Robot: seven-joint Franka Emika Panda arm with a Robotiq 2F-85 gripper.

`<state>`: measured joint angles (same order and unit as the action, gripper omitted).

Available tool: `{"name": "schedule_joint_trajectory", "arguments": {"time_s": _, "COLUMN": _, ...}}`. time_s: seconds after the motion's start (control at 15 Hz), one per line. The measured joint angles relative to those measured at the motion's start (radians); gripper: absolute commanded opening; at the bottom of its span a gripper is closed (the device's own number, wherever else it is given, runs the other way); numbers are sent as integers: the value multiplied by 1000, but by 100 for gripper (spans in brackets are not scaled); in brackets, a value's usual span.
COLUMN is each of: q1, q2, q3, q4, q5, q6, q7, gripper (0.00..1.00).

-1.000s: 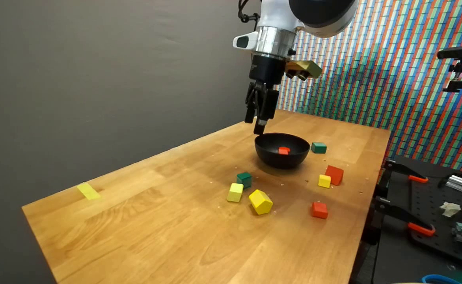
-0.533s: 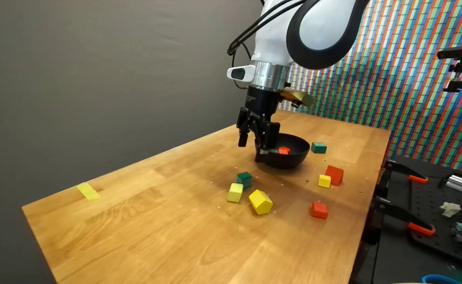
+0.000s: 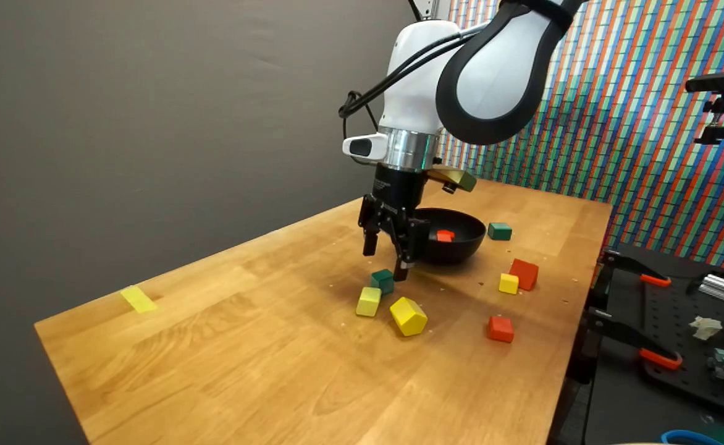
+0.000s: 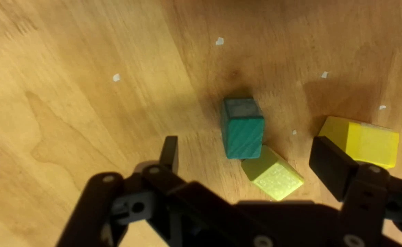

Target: Put all the blocks in the bowl

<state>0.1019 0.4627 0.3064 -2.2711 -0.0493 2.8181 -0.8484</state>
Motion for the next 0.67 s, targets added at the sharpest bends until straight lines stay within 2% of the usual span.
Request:
{"name": "schedule_joint_trajectory", "arguments": {"time_s": 0.2, "q1": 0, "q2": 36, "q3": -2, "q4": 16, "q5": -32, "q6": -1, "q7": 0, "gripper": 43}}
{"name": "schedule_joint_trajectory", "arguments": {"time_s": 0.47, "q1": 0, "q2": 62, "q3": -11, "q4": 31, "q5": -81, "q6": 0, "q7": 1, "gripper": 14}}
{"name": "schedule_joint_trajectory", "arguments": {"time_s": 0.53, "q1": 0, "q2": 62, "q3": -13, "q4": 34, "q5": -90, "q6": 0, "q7": 1, "gripper": 12}}
{"name": "schedule_joint_trajectory", "arguments": {"time_s": 0.67, "q1": -1, "q2": 60, "q3": -15, "q4": 40, "q5": -97, "q6": 6, "q7": 1, "gripper": 17}}
